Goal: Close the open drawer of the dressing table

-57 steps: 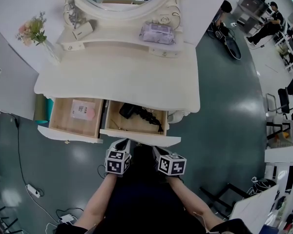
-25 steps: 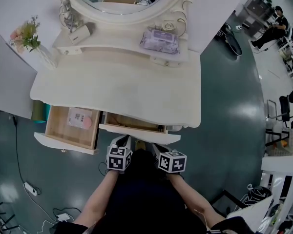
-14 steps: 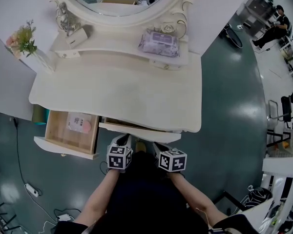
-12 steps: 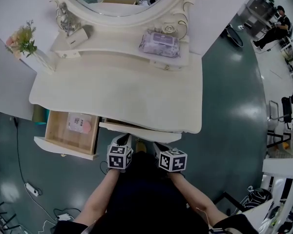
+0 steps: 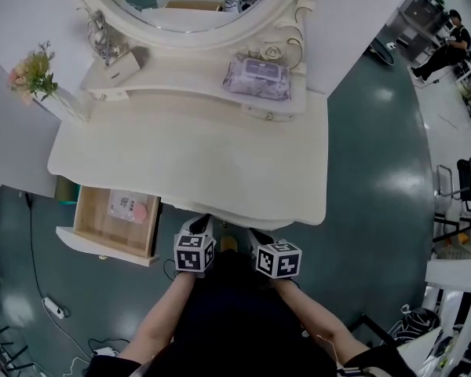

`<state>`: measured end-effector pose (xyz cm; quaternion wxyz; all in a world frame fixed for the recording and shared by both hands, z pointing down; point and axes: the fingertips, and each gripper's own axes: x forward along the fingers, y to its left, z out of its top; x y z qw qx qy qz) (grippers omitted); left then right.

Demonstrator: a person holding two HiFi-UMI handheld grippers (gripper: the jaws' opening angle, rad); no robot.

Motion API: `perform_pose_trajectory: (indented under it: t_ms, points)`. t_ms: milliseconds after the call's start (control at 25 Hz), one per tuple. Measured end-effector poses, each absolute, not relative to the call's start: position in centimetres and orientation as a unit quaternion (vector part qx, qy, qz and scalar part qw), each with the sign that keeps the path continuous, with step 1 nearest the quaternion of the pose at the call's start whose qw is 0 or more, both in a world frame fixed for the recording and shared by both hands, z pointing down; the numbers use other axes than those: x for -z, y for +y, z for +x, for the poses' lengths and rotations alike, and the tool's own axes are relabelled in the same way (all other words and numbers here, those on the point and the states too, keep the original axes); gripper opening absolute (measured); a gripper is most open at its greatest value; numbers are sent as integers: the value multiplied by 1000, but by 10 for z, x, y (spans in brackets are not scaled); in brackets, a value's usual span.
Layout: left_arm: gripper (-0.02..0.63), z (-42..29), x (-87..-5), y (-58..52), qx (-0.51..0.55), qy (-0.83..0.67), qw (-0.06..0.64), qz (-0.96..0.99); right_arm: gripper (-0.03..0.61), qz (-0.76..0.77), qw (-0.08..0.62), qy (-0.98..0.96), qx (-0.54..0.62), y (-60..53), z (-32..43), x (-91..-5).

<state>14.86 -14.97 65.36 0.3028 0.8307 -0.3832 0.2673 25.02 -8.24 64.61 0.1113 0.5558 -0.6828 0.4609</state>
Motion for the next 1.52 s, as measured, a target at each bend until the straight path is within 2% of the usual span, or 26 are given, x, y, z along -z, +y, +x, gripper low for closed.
perform_pose_trajectory:
  t_ms: [480, 1160, 1320, 1520]
  points:
    - [12, 161, -655, -175, -247, -405, 311, 824, 15, 579, 102, -688, -425, -106, 264, -648]
    - [12, 156, -653, -162, -235, -386, 316, 834, 15, 582, 82, -674, -446, -111, 254, -649]
    - [12, 140, -623, -151, -170, -375, 322, 852, 15, 554, 66, -717, -417, -111, 219, -625]
    - [11, 113, -542, -142, -51, -355, 262, 896, 15, 517, -30, -783, -344, -119, 170, -558]
